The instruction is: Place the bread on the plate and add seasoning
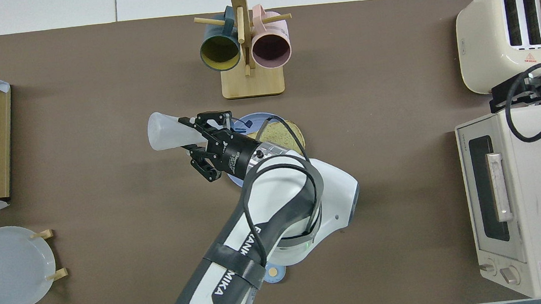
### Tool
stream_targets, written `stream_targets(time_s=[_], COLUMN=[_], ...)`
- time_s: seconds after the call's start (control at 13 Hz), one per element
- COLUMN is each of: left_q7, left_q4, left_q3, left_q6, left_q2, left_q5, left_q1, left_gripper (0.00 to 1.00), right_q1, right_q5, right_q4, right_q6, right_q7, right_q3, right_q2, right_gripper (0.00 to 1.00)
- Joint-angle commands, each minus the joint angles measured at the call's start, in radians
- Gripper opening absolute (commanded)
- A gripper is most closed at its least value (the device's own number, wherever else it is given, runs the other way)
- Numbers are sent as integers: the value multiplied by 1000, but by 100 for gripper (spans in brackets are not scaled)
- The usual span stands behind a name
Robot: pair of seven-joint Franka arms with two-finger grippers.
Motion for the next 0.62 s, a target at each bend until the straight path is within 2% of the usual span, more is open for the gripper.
stream_targets(time_s=[0.0, 0.15, 0.31, 0.54], left_q7=[-17, -26, -40, -136], left_q4=[-35, -52, -52, -107], left_q3=[-5, -6, -6, -6], left_q6=[114, 181, 279, 488], left_q2=[-127, -194, -240, -280], left_q5=[-113, -194, -327, -516], left_q1=[98, 176, 264, 376], left_gripper=[0, 0, 0, 0], right_q1=[-9, -9, -9, -10], right_q5=[-2, -2, -2, -2], right_q4=[-22, -22, -22, -22], right_q6=[3, 3, 3, 3], right_q7=[-20, -20, -20, -20], right_q3=[3, 3, 3, 3], right_q2=[-19, -19, -19, -19], right_gripper=[100, 100, 100, 100])
